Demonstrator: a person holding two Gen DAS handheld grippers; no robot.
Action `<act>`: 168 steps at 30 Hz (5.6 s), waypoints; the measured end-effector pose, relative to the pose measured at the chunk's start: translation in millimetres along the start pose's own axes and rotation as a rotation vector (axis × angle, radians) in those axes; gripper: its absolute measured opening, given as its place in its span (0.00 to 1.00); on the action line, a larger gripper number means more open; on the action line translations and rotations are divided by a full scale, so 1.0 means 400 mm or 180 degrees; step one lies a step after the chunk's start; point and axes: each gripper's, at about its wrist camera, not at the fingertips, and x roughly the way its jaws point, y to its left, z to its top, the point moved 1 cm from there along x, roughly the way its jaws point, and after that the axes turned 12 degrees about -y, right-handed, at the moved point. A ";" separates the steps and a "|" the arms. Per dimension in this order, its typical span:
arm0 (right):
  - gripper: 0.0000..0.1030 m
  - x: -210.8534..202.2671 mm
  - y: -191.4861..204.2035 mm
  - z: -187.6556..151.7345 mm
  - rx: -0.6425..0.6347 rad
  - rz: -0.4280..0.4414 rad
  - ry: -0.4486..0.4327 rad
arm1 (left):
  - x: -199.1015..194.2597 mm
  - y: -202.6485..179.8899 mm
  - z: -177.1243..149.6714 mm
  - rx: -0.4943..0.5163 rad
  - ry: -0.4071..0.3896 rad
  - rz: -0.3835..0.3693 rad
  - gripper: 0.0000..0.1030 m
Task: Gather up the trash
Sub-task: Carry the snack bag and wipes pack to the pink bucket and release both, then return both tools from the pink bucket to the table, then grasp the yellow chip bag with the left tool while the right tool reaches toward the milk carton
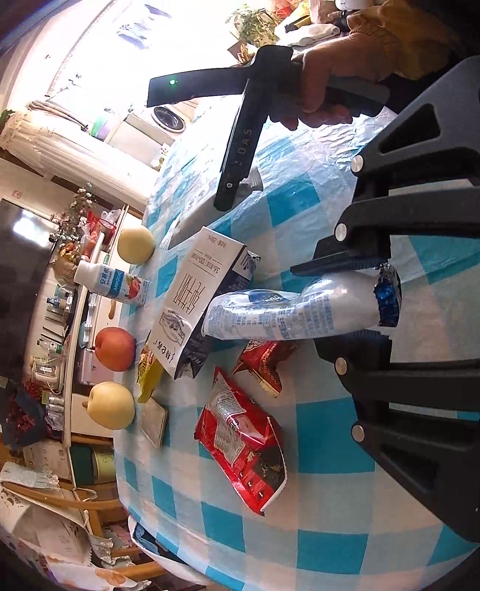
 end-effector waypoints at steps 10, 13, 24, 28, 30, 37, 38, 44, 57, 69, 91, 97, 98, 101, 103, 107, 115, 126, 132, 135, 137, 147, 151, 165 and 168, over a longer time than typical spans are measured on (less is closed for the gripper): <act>0.73 -0.109 0.055 0.029 0.0070 0.0204 -0.0262 | -0.082 0.064 0.039 -0.0293 -0.0346 -0.0027 0.26; 0.73 -0.133 0.084 0.036 0.0117 0.0322 -0.0293 | -0.115 0.097 0.052 -0.0383 -0.0481 0.0059 0.26; 0.73 -0.162 0.295 0.051 0.0128 0.0954 -0.0215 | -0.270 0.271 0.096 -0.0877 -0.1126 0.0692 0.26; 0.73 -0.159 0.430 0.056 -0.0011 0.1274 -0.0125 | -0.333 0.356 0.097 -0.1176 -0.1384 0.1013 0.26; 0.73 -0.159 0.511 0.056 -0.0117 0.1452 -0.0074 | -0.364 0.395 0.093 -0.1319 -0.1490 0.1157 0.26; 0.73 -0.158 0.792 0.059 -0.0408 0.2076 0.0126 | -0.483 0.556 0.057 -0.1968 -0.1847 0.1795 0.26; 0.73 -0.155 0.831 0.059 -0.0446 0.2158 0.0163 | -0.496 0.577 0.049 -0.2063 -0.1884 0.1885 0.26; 0.73 -0.140 1.062 0.061 -0.0783 0.2504 0.0309 | -0.589 0.685 -0.003 -0.2555 -0.2077 0.2521 0.26; 0.51 -0.048 1.347 0.022 -0.1188 0.2714 0.0562 | -0.635 0.820 -0.078 -0.3299 -0.1940 0.2865 0.27; 0.86 -0.013 1.166 0.007 -0.0711 0.2218 0.0346 | -0.604 0.791 -0.030 -0.2773 -0.1952 0.3012 0.81; 0.94 -0.116 0.819 0.006 -0.0628 0.1700 -0.0433 | -0.485 0.598 0.095 -0.1408 -0.2143 0.2239 0.89; 0.95 -0.136 0.753 0.009 -0.0696 0.1533 -0.0642 | -0.439 0.543 0.107 -0.1111 -0.2031 0.2042 0.89; 0.95 -0.139 0.744 0.010 -0.0710 0.1501 -0.0658 | -0.430 0.535 0.111 -0.1069 -0.1996 0.1997 0.89; 0.95 -0.143 0.716 0.012 -0.0754 0.1393 -0.0677 | -0.405 0.509 0.118 -0.0937 -0.1904 0.1828 0.89; 0.95 -0.148 0.699 0.015 -0.0772 0.1346 -0.0688 | -0.389 0.494 0.122 -0.0859 -0.1848 0.1779 0.89; 0.95 -0.160 0.665 0.019 -0.0812 0.1265 -0.0746 | -0.349 0.466 0.125 -0.0733 -0.1631 0.1728 0.89; 0.95 -0.182 0.605 0.023 -0.0938 0.1096 -0.0868 | -0.276 0.438 0.120 -0.0748 -0.1132 0.1789 0.89; 0.95 -0.179 0.505 0.035 -0.0869 0.0898 -0.0973 | -0.234 0.382 0.124 -0.0564 -0.1118 0.1791 0.89; 0.95 -0.161 0.448 0.037 -0.0823 0.0768 -0.0973 | -0.213 0.346 0.134 -0.0429 -0.1148 0.1729 0.89; 0.95 -0.151 0.425 0.034 -0.0827 0.0711 -0.0970 | -0.196 0.331 0.138 -0.0414 -0.1106 0.1730 0.89; 0.95 -0.143 0.412 0.033 -0.0848 0.0686 -0.0951 | -0.185 0.324 0.140 -0.0412 -0.1095 0.1732 0.89; 0.95 -0.111 0.341 0.036 -0.0812 0.0655 -0.0866 | -0.114 0.283 0.152 -0.0284 -0.0837 0.1960 0.89; 0.95 -0.096 0.297 0.047 -0.0706 0.0643 -0.0776 | -0.104 0.271 0.164 -0.0265 -0.0882 0.2046 0.89; 0.95 -0.039 0.100 0.120 -0.0068 0.0494 -0.0472 | 0.019 0.181 0.220 0.0091 -0.0806 0.1255 0.89; 0.95 -0.019 0.076 0.123 0.0006 0.0497 -0.0343 | 0.056 0.177 0.239 -0.0019 -0.0722 0.0959 0.89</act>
